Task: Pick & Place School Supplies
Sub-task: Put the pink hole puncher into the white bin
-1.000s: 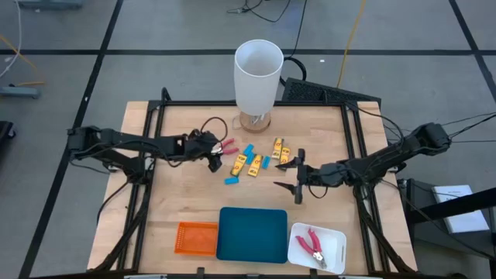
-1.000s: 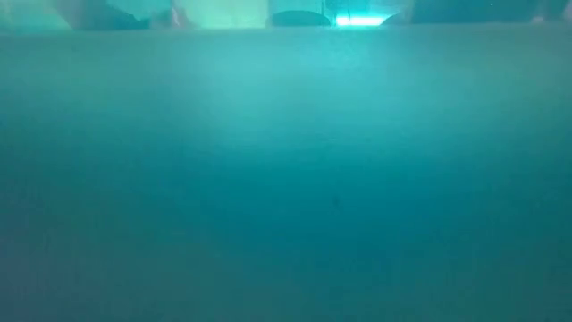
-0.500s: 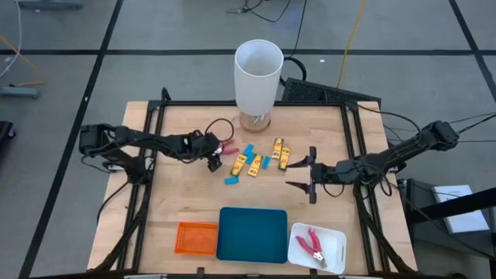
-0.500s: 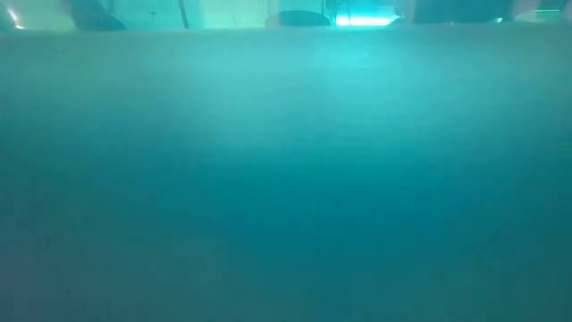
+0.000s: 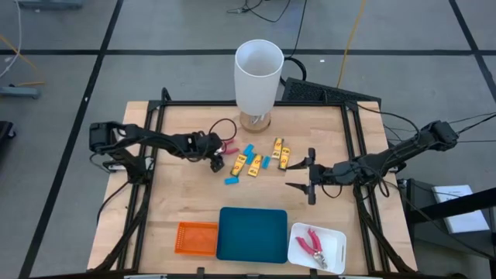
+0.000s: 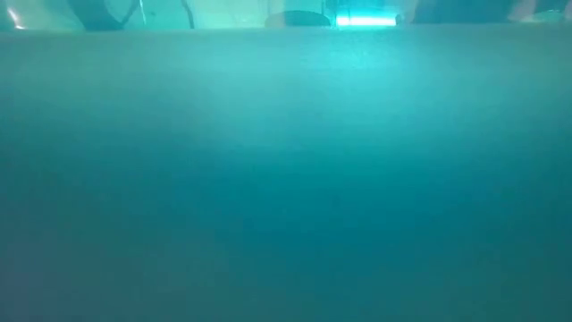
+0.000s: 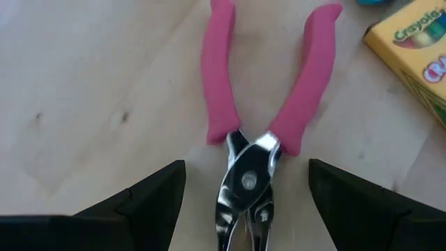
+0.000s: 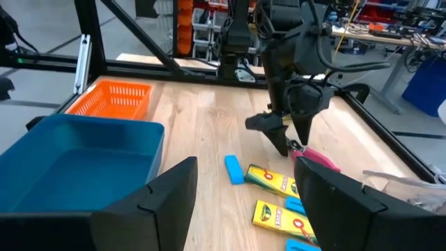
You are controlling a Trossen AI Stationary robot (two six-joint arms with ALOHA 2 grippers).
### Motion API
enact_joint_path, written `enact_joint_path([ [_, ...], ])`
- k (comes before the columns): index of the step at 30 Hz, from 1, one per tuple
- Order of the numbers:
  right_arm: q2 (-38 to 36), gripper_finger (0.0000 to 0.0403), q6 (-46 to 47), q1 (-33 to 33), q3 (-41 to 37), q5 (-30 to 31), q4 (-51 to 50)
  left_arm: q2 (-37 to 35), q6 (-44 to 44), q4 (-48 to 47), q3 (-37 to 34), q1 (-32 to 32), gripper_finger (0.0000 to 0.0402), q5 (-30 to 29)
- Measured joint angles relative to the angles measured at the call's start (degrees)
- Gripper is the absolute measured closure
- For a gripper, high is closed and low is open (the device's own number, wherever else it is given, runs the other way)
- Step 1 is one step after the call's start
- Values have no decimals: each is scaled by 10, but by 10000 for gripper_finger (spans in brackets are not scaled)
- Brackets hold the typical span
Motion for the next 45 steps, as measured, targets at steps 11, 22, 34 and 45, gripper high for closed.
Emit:
enact_joint_path([
  [11,0,176,3,0,0,0,1,10,-18,-25,0,-14,94,-1],
  [22,0,177,3,0,0,0,1,9,-29,-57,1,-14,94,19],
  [34,0,177,3,0,0,0,0,9,-36,-58,0,-15,208,24],
  [45,0,177,14,0,0,0,-4,9,-53,-50,-2,-15,292,16],
])
